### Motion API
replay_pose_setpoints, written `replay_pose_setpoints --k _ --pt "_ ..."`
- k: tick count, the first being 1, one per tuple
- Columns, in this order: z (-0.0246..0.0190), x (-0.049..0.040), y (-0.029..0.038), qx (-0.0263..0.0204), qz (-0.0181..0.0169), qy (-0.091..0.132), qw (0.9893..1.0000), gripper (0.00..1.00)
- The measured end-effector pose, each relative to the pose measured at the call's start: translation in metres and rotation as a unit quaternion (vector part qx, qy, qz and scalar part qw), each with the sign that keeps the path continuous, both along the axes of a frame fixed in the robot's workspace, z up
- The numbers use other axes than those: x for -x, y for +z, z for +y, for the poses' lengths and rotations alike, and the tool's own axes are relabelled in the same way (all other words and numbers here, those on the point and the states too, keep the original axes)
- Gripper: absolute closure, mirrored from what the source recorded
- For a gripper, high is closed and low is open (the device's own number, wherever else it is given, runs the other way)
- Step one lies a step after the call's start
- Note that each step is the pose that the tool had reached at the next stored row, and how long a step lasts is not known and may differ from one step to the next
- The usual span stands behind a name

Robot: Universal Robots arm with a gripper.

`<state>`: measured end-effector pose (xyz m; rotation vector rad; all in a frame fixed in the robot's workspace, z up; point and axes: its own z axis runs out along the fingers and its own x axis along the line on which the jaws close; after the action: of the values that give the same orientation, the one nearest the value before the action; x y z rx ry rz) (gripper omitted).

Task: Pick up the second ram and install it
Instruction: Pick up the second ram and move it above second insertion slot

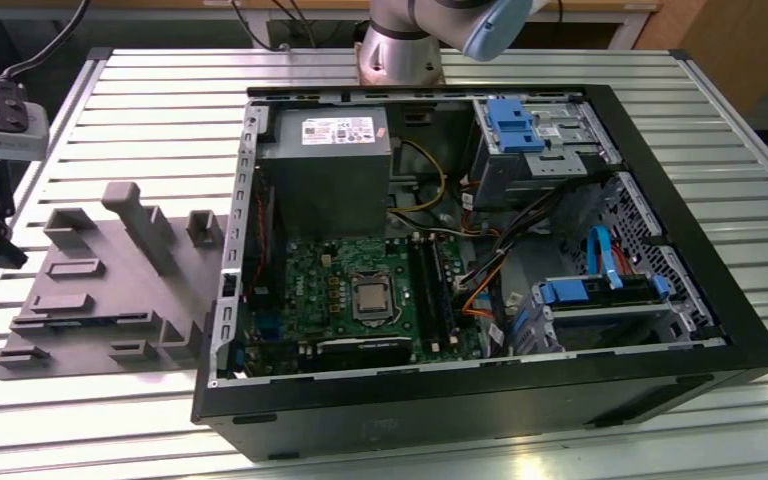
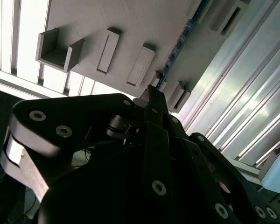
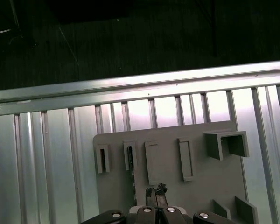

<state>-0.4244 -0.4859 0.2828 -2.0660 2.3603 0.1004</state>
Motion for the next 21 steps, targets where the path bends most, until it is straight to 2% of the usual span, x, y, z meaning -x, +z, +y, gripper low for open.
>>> replay_pose_setpoints --k 21 --pt "0.0 0.0 -0.0081 0.0 0.0 0.0 1.0 0.89"
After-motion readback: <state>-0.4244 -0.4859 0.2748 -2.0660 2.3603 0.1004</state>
